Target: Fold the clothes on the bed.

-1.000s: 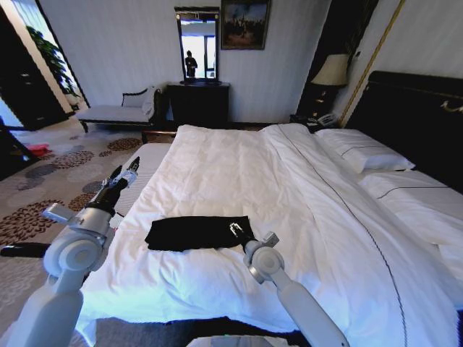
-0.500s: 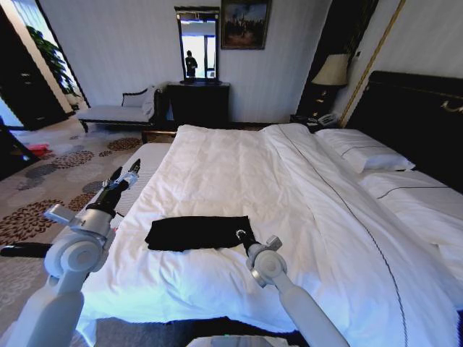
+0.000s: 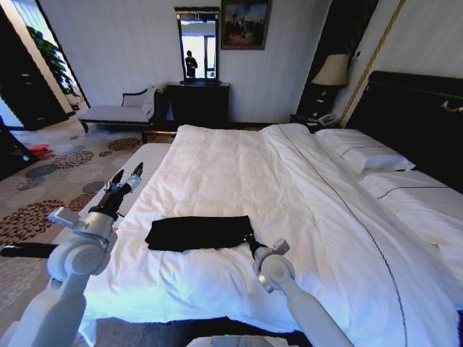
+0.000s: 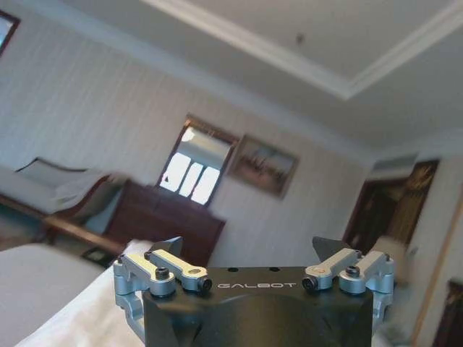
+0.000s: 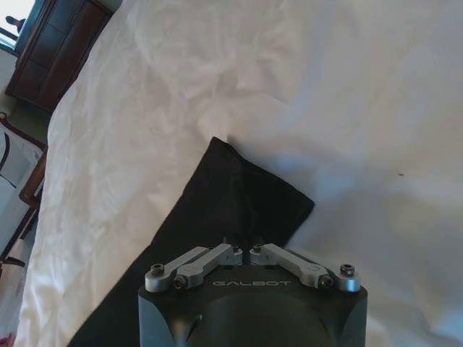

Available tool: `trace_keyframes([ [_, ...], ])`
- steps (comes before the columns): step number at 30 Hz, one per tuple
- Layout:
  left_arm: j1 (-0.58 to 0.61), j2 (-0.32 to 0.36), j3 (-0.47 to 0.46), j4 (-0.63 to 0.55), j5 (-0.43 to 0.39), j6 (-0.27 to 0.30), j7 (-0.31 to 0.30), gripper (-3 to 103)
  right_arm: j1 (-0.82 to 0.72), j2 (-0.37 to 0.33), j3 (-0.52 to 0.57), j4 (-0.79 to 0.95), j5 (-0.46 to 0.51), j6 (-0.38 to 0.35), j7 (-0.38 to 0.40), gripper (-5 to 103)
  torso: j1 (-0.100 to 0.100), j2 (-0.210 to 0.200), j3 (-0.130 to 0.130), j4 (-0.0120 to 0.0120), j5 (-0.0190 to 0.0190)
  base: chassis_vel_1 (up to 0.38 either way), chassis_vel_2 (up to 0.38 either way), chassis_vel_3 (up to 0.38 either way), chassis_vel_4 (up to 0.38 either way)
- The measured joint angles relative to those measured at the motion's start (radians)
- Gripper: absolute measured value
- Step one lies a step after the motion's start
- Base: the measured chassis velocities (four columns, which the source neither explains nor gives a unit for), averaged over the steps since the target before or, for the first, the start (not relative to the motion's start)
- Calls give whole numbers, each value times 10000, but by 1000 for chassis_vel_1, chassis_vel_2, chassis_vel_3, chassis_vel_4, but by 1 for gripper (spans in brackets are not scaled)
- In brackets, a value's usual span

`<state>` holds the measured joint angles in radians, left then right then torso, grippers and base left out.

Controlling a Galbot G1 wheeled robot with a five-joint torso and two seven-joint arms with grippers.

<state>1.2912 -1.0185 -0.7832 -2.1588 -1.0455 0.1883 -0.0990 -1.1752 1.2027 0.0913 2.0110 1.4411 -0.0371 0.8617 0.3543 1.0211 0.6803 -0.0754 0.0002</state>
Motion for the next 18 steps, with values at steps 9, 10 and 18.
trace_keyframes([
  [9,771,-314,1148,1262,1332,257,-359,100,-689,77,-258,558,-1045,-337,-345,18,0,0,0,-1,-2,0,0,0,0],
  [10,857,-398,1273,1404,1538,255,-343,100,-767,45,-259,729,-1081,-345,-348,23,0,0,0,-1,-2,0,0,0,0],
  [18,1092,-784,1905,2257,2302,251,-320,100,-1009,-303,83,1442,-1067,-306,-338,44,-1,0,-1,-1,-2,0,0,0,0],
])
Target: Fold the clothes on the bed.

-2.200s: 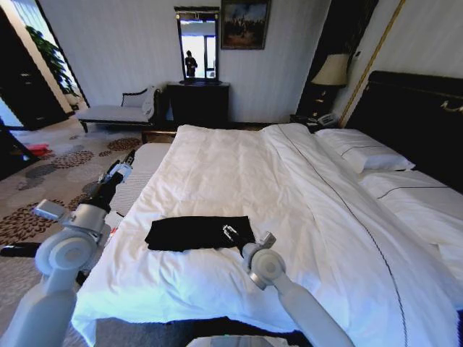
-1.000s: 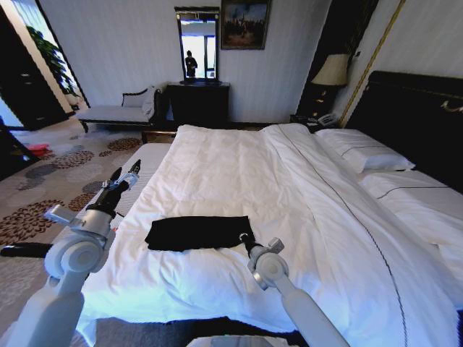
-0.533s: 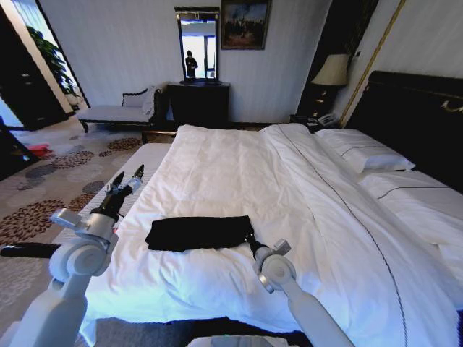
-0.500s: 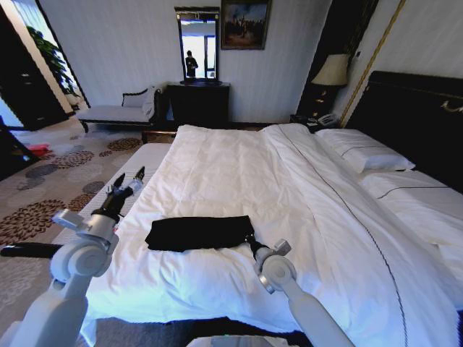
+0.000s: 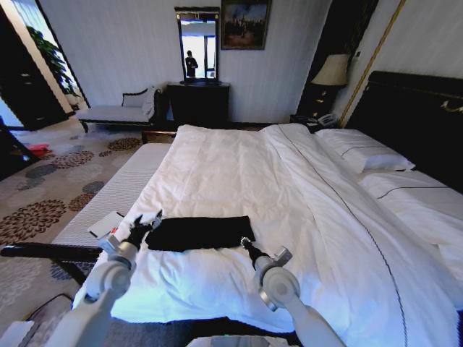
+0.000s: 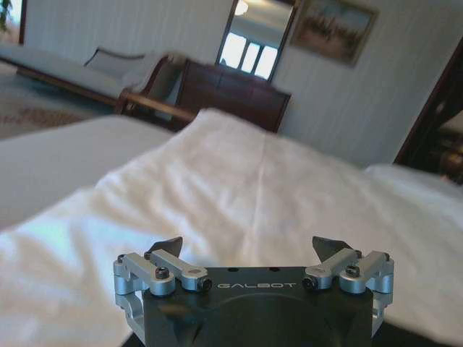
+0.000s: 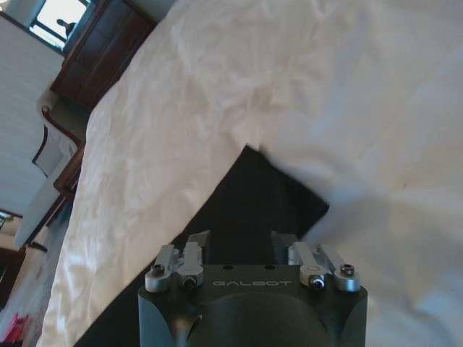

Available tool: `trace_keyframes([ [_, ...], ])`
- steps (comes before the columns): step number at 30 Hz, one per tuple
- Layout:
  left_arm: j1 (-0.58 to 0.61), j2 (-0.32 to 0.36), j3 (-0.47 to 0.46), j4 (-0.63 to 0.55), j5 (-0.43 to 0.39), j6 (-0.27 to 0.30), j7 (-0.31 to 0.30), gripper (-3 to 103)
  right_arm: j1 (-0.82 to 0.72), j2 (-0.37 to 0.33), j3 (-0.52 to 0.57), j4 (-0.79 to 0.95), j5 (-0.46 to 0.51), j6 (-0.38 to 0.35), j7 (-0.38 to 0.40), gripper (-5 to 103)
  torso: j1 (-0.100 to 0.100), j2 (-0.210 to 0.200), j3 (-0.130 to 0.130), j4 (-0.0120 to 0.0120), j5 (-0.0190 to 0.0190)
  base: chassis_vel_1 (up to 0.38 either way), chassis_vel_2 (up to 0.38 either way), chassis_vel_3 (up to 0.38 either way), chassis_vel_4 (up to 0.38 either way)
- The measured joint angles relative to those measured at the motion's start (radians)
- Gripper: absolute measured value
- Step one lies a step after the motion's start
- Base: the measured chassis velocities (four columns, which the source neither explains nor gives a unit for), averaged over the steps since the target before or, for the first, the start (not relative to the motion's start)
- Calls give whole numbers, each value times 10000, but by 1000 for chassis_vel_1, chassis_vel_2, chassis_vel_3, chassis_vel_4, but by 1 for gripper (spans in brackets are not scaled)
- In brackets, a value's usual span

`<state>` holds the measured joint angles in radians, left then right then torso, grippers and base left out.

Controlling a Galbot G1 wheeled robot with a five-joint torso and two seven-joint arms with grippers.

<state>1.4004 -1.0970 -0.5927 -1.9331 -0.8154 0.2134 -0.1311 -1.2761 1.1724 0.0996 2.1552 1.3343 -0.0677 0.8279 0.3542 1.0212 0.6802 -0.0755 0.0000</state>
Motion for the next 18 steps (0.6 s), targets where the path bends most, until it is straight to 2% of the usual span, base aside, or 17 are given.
trace_keyframes([
  [2,-13,-109,150,423,323,-16,124,100,5,-112,110,6,23,48,16,56,1,-1,0,0,0,0,0,0,0],
  [3,-13,-109,150,423,323,-16,124,100,5,-112,110,6,23,48,16,56,1,-1,0,0,0,0,0,0,0],
  [6,224,-65,159,676,669,-86,385,100,30,-117,117,-11,24,80,26,72,2,-1,1,0,0,0,0,0,0],
  [7,224,-65,159,676,669,-86,385,100,30,-117,117,-11,24,80,26,72,2,-1,1,0,0,0,0,0,0],
  [8,306,-38,161,686,714,-87,432,100,30,-103,114,-11,23,81,26,78,2,-1,1,1,1,0,0,0,0],
  [10,601,31,159,948,1348,-164,675,100,59,79,109,-166,-11,104,25,88,1,0,0,2,1,0,0,0,0],
  [12,645,37,134,1095,1562,-186,721,100,81,159,124,-264,-20,119,25,88,0,0,0,2,-1,0,0,0,0],
  [14,686,60,18,1419,1819,-182,745,100,159,350,215,-508,-11,136,93,97,0,0,0,2,-1,0,0,0,0],
  [15,700,100,-110,1606,1845,-157,702,100,240,496,311,-724,68,105,266,99,1,-1,0,2,-2,0,0,0,0],
  [18,771,221,-351,1662,1794,-134,681,100,353,641,419,-1031,202,22,458,100,2,-1,2,-2,-3,0,0,0,0],
])
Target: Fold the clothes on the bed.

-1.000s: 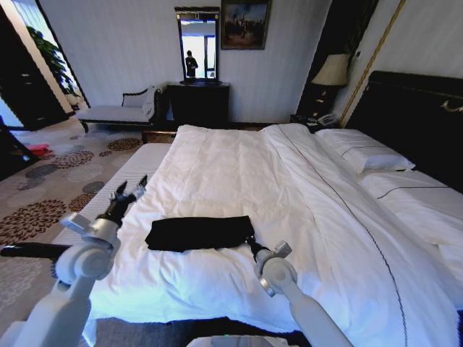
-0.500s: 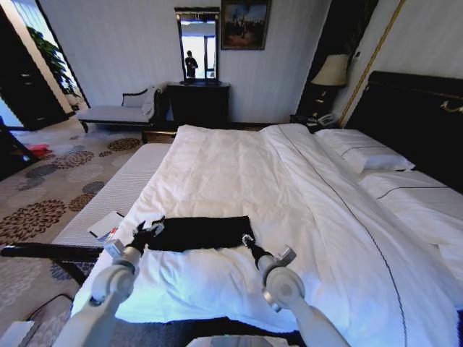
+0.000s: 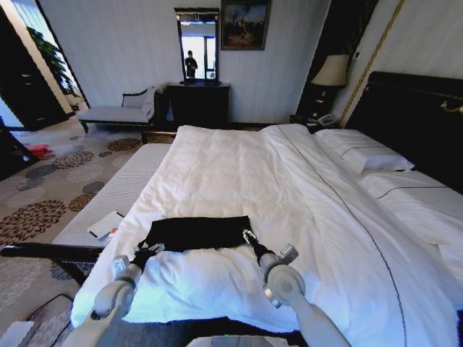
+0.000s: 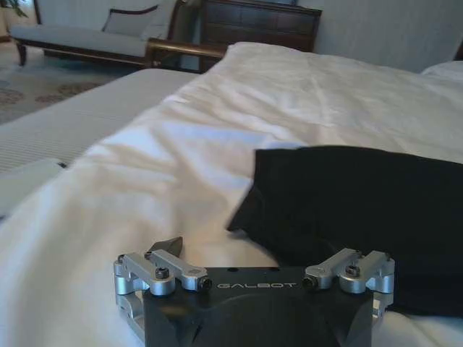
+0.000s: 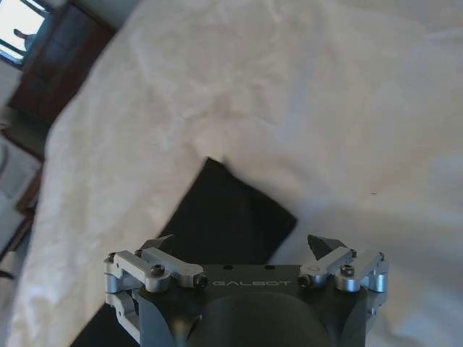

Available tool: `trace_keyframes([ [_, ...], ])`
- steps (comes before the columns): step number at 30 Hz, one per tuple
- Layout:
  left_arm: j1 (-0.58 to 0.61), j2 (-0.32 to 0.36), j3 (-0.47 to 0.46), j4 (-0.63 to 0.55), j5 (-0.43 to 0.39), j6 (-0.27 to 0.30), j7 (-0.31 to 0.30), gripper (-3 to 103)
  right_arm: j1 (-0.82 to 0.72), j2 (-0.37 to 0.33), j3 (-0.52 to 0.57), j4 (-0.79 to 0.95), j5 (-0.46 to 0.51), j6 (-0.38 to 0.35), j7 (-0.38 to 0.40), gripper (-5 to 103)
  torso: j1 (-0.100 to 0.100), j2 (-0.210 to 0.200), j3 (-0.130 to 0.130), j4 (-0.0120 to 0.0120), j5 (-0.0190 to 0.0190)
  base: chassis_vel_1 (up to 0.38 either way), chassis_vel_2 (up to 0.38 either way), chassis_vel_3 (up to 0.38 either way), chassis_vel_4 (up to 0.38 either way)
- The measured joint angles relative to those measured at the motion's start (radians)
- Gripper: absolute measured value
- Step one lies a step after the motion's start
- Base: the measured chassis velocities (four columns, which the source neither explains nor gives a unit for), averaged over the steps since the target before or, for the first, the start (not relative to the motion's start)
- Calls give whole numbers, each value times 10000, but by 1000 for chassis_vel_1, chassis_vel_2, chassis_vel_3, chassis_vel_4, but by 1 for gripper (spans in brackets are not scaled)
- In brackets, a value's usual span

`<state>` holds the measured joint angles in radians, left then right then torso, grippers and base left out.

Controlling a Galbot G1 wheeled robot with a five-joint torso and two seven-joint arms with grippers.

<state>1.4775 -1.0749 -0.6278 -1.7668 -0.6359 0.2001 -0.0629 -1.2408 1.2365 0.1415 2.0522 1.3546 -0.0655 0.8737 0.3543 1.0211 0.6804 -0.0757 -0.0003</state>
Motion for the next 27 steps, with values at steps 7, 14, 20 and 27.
trace_keyframes([
  [7,316,148,-1409,-1256,-1099,20,-357,100,505,333,272,-1048,199,-91,-267,100,0,1,-1,1,3,0,0,0,0],
  [14,818,-355,-3334,-3324,-2675,284,-1159,100,548,617,412,-1256,494,-142,-1142,100,-1,0,-1,3,4,0,0,0,0],
  [20,946,-526,-4300,-4656,-3724,539,-1782,100,512,873,322,-1471,410,-200,-1324,100,0,0,-1,3,3,0,0,0,0],
  [27,873,-559,-5406,-6564,-5951,908,-2458,100,515,943,188,-1910,273,-124,-1765,100,-1,1,-1,2,4,0,0,0,0],
])
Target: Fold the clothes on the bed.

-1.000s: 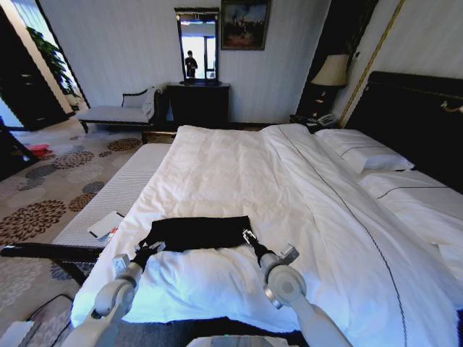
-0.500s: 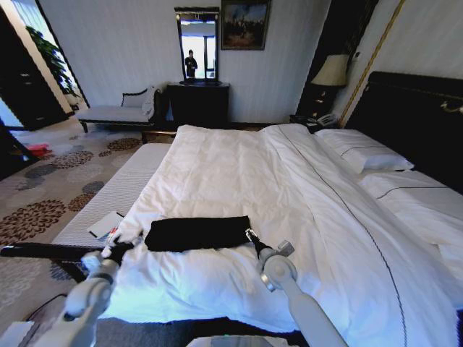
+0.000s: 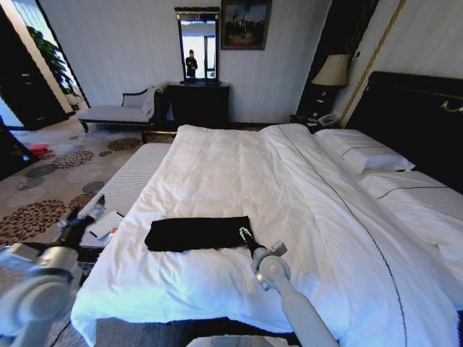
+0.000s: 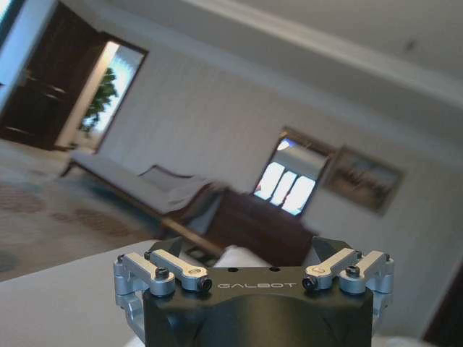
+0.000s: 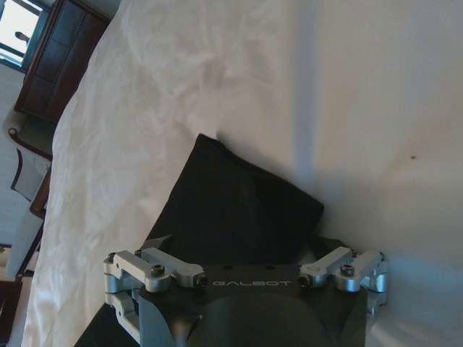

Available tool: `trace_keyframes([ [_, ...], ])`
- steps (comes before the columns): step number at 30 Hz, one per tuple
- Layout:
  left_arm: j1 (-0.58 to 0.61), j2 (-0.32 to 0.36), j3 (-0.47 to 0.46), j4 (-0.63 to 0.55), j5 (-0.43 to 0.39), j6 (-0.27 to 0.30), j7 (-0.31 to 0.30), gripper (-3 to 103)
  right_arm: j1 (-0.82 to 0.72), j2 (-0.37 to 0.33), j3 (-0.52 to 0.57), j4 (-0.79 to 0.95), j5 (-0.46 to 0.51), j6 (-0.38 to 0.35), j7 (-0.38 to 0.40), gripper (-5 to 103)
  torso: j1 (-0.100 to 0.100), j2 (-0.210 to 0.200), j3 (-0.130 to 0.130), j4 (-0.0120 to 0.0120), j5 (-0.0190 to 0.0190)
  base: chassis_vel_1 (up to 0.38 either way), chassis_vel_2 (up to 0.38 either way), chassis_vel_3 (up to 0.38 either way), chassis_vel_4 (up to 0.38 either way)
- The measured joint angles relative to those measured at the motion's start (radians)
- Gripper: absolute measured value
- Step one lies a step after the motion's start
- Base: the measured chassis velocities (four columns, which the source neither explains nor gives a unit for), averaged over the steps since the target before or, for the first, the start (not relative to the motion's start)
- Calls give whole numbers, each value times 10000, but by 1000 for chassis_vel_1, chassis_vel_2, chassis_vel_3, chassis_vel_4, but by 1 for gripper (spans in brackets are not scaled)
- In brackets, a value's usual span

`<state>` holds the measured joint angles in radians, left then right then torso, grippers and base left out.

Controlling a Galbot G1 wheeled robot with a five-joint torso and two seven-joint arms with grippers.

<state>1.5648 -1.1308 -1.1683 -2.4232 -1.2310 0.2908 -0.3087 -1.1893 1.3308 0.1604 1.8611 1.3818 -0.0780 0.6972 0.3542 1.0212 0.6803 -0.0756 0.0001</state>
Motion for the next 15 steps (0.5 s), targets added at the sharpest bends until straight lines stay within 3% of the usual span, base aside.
trace_keyframes([
  [2,-125,30,-183,-346,-596,2,-24,100,10,47,-87,-106,15,58,-203,102,0,0,0,-1,-1,0,0,0,0],
  [4,-222,8,-261,-606,-980,2,-37,100,21,144,-170,-167,87,124,-340,93,1,0,0,0,-1,0,0,0,0],
  [6,-241,-16,-262,-671,-1036,4,-39,100,23,176,-205,-188,119,144,-382,93,0,0,0,0,0,0,0,0,0],
  [10,-247,-126,-83,-754,-910,28,-55,100,104,285,-295,-335,160,367,-626,72,0,-1,0,2,0,0,0,0,0],
  [12,-252,-140,-56,-732,-876,28,-59,100,133,303,-292,-356,166,428,-668,72,0,0,0,2,-1,0,0,0,0],
  [13,-274,-164,12,-677,-800,28,-63,100,187,329,-280,-385,178,523,-741,61,0,0,1,3,-1,0,0,0,0],
  [15,-282,-179,64,-652,-735,28,-64,100,215,339,-270,-402,179,569,-781,61,1,-1,0,2,-1,0,0,0,0],
])
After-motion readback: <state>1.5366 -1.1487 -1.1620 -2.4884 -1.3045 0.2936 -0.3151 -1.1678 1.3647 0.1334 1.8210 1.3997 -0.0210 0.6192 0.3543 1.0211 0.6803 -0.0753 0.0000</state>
